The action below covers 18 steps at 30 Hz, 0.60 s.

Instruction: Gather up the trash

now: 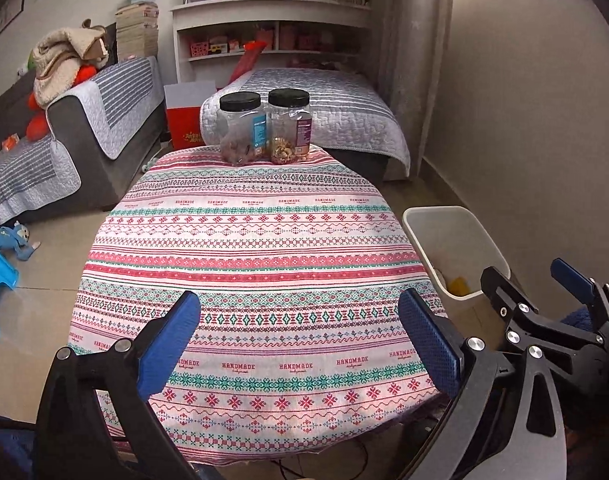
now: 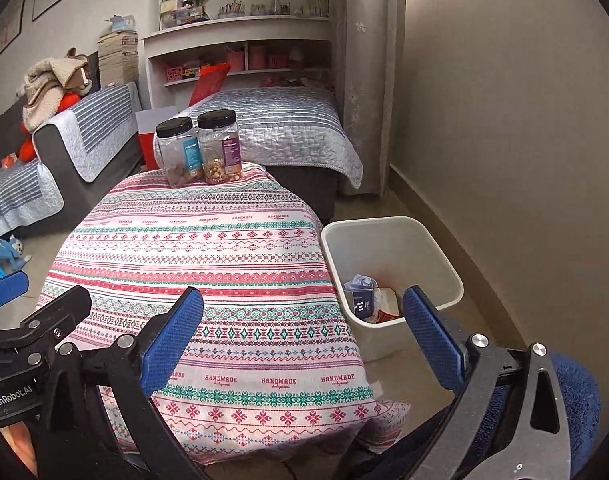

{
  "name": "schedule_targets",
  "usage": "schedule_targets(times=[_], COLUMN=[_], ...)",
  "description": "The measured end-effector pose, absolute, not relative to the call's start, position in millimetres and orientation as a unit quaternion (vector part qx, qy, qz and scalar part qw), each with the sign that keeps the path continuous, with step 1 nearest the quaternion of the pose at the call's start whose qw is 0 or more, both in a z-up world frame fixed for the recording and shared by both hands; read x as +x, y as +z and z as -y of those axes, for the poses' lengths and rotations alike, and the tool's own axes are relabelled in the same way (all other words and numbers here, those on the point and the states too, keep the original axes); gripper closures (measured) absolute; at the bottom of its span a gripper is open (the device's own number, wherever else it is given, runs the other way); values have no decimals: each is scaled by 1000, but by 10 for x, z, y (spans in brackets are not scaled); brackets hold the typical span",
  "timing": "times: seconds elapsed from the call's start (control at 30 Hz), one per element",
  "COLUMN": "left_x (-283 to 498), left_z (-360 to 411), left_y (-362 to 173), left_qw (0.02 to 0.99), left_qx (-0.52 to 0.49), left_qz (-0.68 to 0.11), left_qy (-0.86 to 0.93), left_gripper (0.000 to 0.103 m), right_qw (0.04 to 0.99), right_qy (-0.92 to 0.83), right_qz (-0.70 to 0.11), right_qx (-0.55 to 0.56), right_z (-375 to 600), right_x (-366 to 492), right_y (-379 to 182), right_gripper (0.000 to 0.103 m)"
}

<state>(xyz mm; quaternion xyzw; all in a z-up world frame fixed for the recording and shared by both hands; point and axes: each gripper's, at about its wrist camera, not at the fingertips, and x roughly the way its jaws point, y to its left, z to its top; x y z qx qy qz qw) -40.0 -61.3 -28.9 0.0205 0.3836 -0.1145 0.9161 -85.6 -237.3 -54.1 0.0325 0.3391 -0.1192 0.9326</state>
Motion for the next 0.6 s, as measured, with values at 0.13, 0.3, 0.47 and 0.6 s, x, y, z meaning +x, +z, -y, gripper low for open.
schedule_targets(times=[0.13, 0.3, 0.47, 0.6], left_x=[-383, -363, -361, -360], left_z=[638, 653, 672, 696], left_y=[-279, -324, -337, -353], left_qw=[920, 917, 917, 917], left_qx=[20, 20, 17, 18], left_qz=[-378, -385, -384, -386], left_qy=[-106, -104, -102, -101], left_gripper=[7, 7, 7, 7], right_qw=[934, 933, 932, 931], right_qy=[-119, -116, -117, -121], right_qz=[-335, -341, -341, -344], right_qx=[30, 32, 34, 35], right_z=[2374, 2388, 2392, 2408], right_x=[-861, -841, -832, -835], right_y=[-557, -601, -601, -612], right_gripper=[7, 7, 7, 7])
